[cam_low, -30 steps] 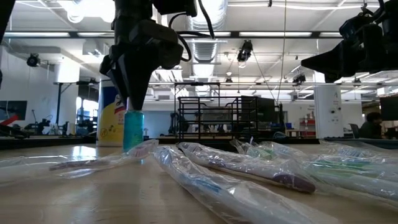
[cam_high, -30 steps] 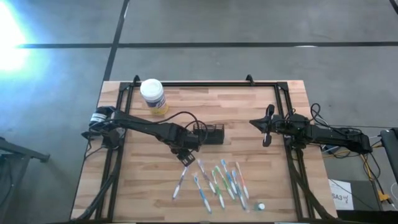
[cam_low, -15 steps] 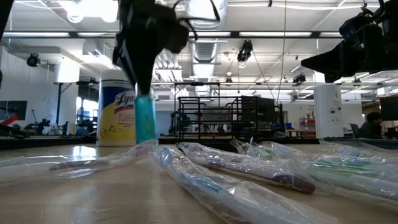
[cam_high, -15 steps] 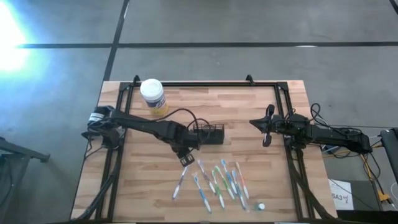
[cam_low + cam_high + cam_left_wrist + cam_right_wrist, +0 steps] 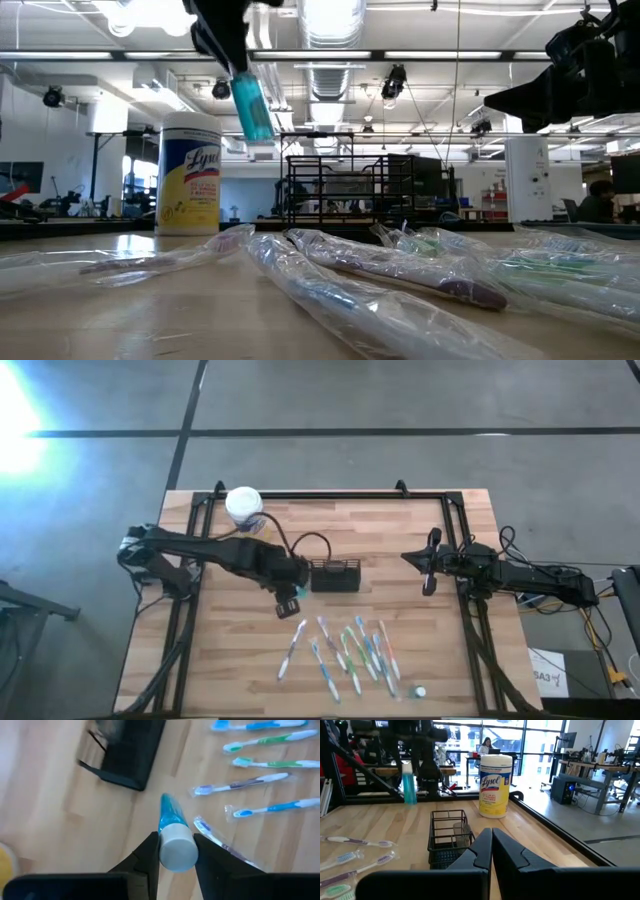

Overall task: Pick & Place toothbrushing station
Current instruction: Put the top blue mouthwash into the wire organizer

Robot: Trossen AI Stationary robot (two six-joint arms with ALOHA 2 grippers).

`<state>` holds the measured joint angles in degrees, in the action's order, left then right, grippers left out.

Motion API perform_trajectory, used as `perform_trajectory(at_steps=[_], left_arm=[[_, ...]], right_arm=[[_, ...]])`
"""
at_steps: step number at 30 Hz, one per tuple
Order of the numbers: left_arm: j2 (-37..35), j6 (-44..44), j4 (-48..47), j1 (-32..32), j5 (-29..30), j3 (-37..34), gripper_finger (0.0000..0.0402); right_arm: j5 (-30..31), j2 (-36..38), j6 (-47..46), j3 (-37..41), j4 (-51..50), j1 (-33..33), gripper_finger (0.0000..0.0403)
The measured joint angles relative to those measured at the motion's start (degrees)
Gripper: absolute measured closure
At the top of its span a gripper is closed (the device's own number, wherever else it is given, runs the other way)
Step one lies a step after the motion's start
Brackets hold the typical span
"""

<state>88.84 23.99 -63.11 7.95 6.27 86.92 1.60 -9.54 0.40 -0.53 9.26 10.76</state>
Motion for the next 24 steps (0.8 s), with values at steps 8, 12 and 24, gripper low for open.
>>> perform_trajectory(at_steps=[8, 12, 24], left_arm=[[-12.31, -6.48, 5.48, -0.1, 7.44, -3.07, 0.0304], [-20.39, -11.12, 12.22, -0.1, 5.43, -9.57, 0.0304], [-44.28, -13.5, 37.06, -0.38, 1.58, -39.6, 0.0304]], right_arm=[[0.0, 0.0, 0.0, 0.01, 0.01, 0.0, 0.0394], [-0.02, 0.0, 0.01, 0.02, 0.02, 0.0, 0.0394], [-0.02, 0.0, -0.74, 0.02, 0.04, 0.0, 0.0394]])
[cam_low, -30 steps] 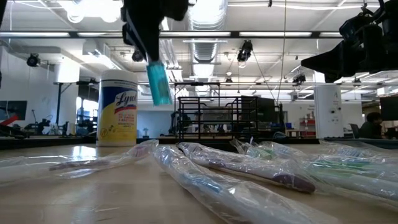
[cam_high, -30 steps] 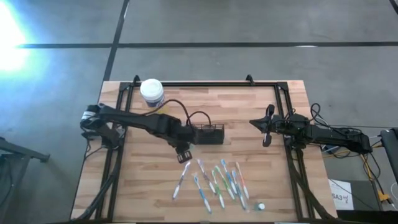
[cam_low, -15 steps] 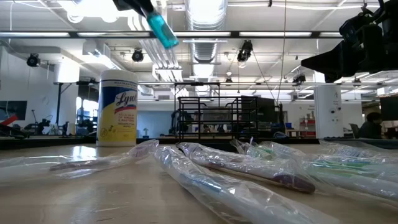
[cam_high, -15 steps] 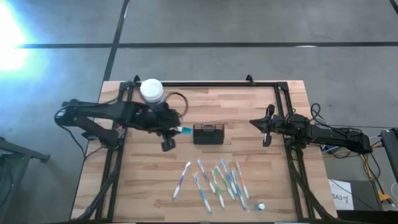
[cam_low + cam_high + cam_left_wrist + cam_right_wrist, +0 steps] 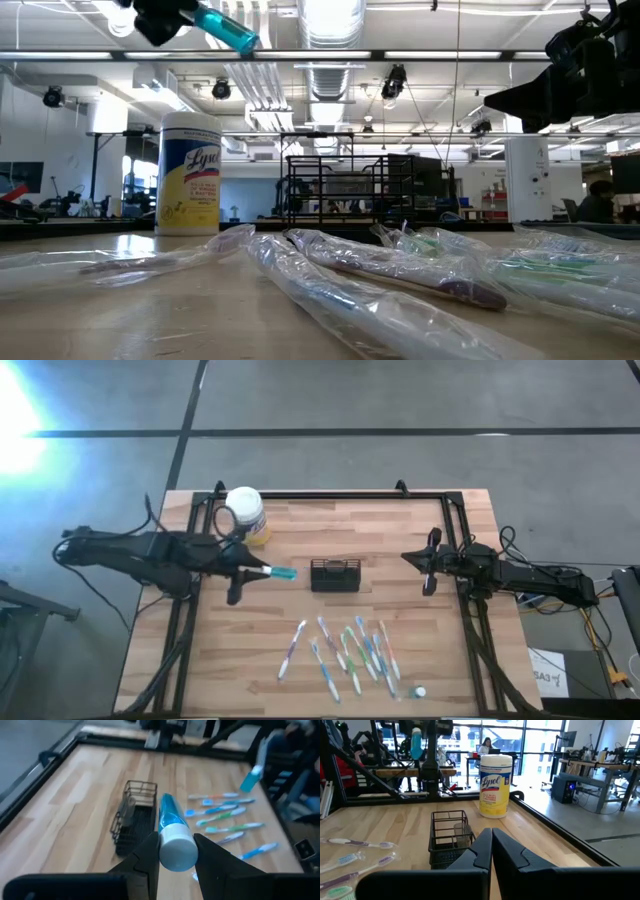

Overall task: Pick & Place toothbrushing station
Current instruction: Put the top blue mouthwash into the wire organizer

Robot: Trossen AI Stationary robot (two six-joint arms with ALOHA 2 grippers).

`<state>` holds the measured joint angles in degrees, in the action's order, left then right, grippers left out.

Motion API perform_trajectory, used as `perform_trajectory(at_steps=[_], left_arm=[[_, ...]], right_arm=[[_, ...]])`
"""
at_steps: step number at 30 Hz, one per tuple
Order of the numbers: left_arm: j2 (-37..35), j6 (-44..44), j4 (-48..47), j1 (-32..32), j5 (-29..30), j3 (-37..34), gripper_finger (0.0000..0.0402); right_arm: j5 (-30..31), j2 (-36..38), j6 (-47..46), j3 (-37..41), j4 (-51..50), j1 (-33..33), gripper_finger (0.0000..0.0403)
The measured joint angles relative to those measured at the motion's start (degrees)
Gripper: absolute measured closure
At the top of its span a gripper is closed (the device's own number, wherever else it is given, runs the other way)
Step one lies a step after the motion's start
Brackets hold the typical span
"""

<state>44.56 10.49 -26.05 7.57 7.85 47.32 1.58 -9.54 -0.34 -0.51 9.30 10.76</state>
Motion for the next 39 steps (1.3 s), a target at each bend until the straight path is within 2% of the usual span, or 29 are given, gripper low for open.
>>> perform_trajectory(at_steps=[5, 9, 13, 19, 28, 32, 35, 39], left_arm=[[-6.76, 0.15, 16.65, 0.02, 1.49, -13.28, 0.0304], [-9.38, -0.9, 29.13, 0.0, 1.86, -22.38, 0.0304], [-10.45, -1.6, 35.81, 0.0, 0.53, -28.3, 0.0304], [-10.65, -1.69, 41.29, 0.0, -1.35, -32.64, 0.0304], [-10.64, -3.36, 42.53, 0.0, -1.35, -32.52, 0.0304], [-10.02, -1.17, 42.05, 0.0, -0.3, -30.21, 0.0304], [-8.55, -1.1, 36.78, -0.02, 0.65, -24.26, 0.0304], [-2.89, -2.31, 19.22, -0.48, 3.36, -9.43, 0.0304]], right_arm=[[0.13, 0.0, 1.79, -0.02, 2.03, 0.0, 0.0394], [0.13, 0.02, 1.52, -0.01, 2.26, 0.0, 0.0394], [0.13, 0.01, 1.4, -0.01, 2.25, 0.0, 0.0394], [0.13, 0.02, 1.36, -0.02, 3.46, 0.0, 0.0394], [0.13, 0.02, 0.74, 0.0, 3.36, 0.0, 0.0394], [0.12, -0.01, 0.76, -0.01, 3.37, 0.0, 0.0394], [0.11, -0.11, 0.76, 0.0, 3.33, 0.0, 0.0394], [0.11, -0.09, 1.03, 0.0, 3.41, 0.0, 0.0394]])
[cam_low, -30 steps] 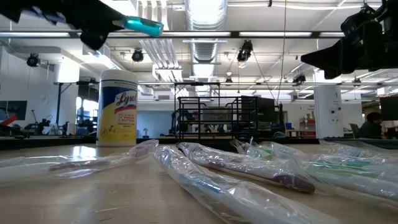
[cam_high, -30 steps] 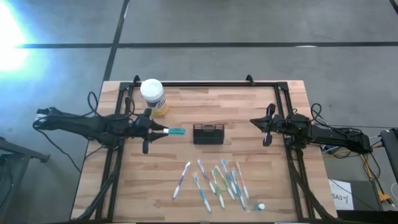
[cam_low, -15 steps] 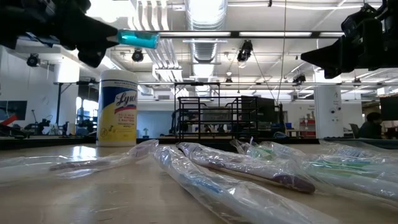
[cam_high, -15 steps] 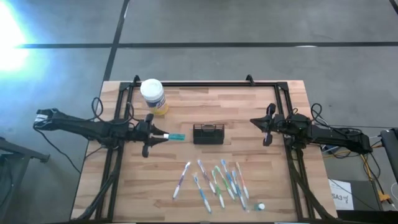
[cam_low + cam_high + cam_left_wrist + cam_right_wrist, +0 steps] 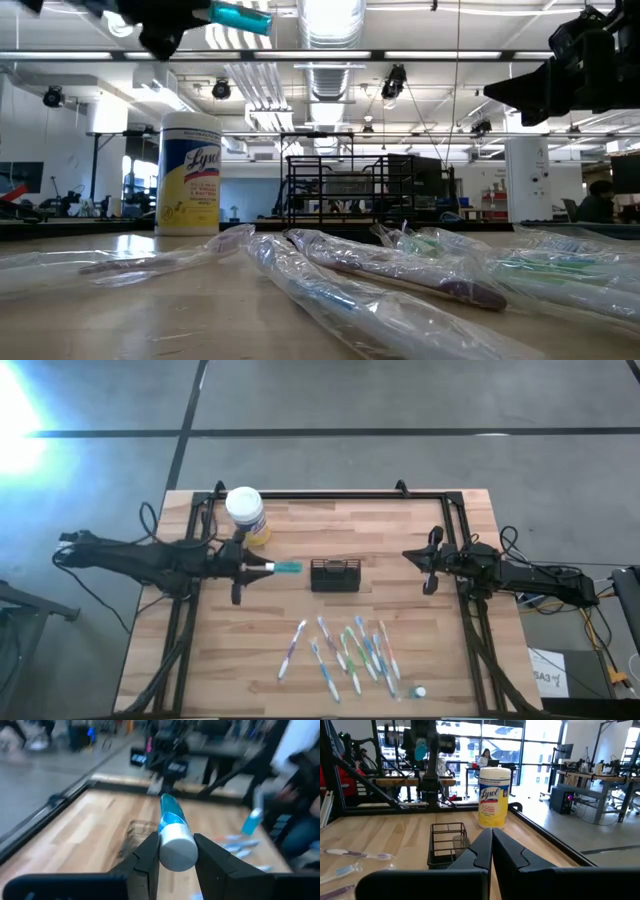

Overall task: Pick & Place toothbrushing station
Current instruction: Put the top blue mouthwash into the wire organizer

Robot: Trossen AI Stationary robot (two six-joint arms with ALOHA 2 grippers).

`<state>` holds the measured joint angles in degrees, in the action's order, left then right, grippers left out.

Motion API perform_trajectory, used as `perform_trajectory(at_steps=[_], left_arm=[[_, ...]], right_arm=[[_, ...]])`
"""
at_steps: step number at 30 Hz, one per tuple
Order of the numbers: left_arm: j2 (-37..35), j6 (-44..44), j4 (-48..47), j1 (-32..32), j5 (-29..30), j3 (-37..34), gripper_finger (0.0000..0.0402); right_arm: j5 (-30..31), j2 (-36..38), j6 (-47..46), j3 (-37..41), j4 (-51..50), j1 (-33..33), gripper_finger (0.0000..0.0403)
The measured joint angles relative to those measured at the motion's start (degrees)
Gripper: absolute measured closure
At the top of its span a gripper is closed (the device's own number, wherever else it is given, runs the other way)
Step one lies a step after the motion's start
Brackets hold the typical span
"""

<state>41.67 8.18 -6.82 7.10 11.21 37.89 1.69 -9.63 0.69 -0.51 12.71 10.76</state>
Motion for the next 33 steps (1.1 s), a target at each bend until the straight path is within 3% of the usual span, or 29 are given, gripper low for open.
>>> perform_trajectory(at_steps=[6, 21, 25, 33], left_arm=[[13.93, -1.9, -26.62, -0.79, 1.72, 24.87, 0.0304], [48.16, -19.04, -61.61, -1.16, -1.13, 75.7, 0.0304], [54.83, -22.42, -65.68, -1.86, -1.23, 83.53, 0.0304], [65.25, -29.87, -68.49, -3.26, -5.53, 90.83, 0.0304]], right_arm=[[0.02, 0.11, 0.98, -0.01, 0.11, 0.0, 0.0394], [0.0, 0.04, 0.9, -0.02, -0.24, 0.0, 0.0394], [0.0, 0.04, 0.96, 0.0, -0.26, 0.0, 0.0394], [-0.01, 0.04, 0.81, 0.0, -0.44, 0.01, 0.0394]])
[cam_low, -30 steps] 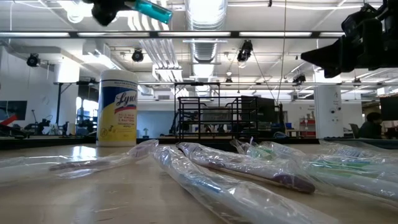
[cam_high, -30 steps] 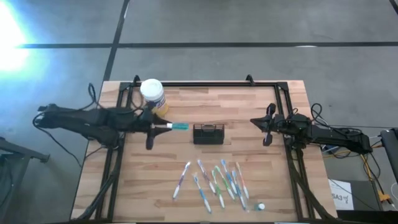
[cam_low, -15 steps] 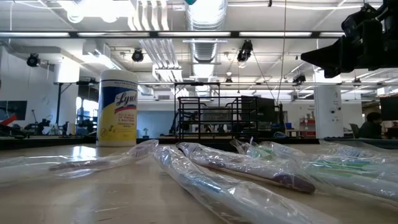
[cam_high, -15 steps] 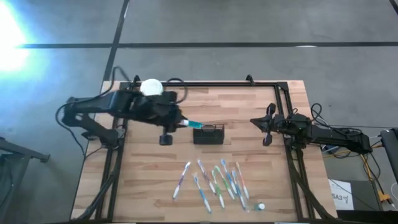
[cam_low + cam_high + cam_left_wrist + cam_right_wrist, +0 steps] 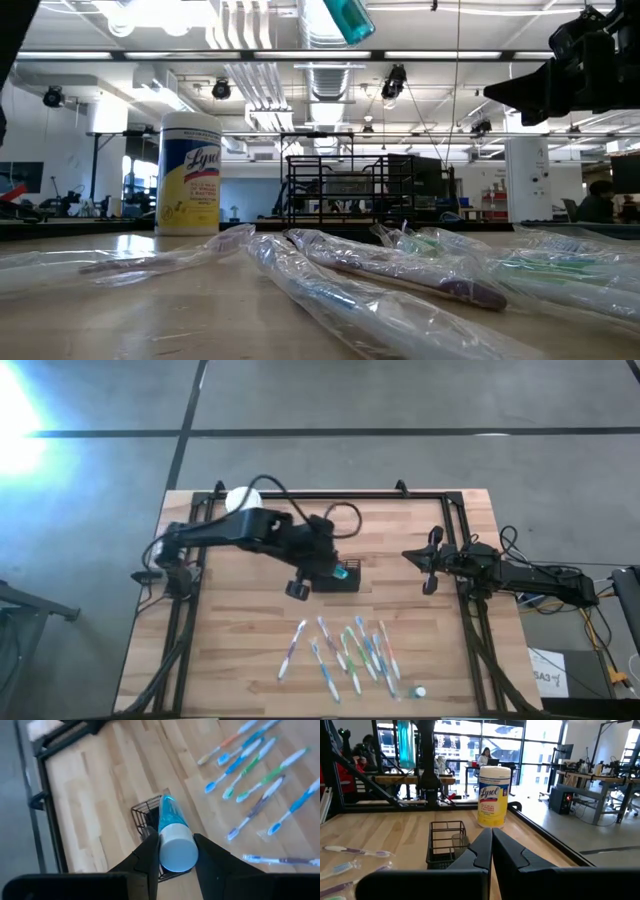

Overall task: Pick & Place toothbrushing station
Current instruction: Put the top blue mouthwash into the wire organizer

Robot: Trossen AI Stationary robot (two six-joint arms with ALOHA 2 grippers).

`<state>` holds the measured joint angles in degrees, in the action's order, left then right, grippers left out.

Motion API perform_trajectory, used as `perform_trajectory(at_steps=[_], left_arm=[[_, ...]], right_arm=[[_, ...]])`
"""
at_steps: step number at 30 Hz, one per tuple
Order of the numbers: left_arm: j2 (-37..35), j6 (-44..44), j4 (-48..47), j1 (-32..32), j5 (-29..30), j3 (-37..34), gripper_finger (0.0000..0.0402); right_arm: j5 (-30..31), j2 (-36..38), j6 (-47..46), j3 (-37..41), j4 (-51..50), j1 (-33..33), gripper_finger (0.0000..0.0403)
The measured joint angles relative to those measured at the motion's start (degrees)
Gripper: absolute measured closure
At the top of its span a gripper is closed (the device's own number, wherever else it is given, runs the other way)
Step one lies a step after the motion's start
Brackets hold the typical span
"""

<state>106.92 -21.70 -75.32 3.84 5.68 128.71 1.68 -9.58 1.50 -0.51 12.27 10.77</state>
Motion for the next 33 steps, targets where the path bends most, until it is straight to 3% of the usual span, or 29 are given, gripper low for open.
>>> perform_trajectory(at_steps=[11, 33], left_arm=[[8.8, -1.13, -4.73, -3.42, -0.18, 2.41, 0.0304], [17.31, -4.24, -5.12, -4.9, -0.57, 2.28, 0.0304]], right_arm=[[-0.01, 0.0, 0.0, 0.0, 0.0, -0.01, 0.0394], [-0.02, -0.32, 0.0, 0.0, 0.0, 0.01, 0.0394]])
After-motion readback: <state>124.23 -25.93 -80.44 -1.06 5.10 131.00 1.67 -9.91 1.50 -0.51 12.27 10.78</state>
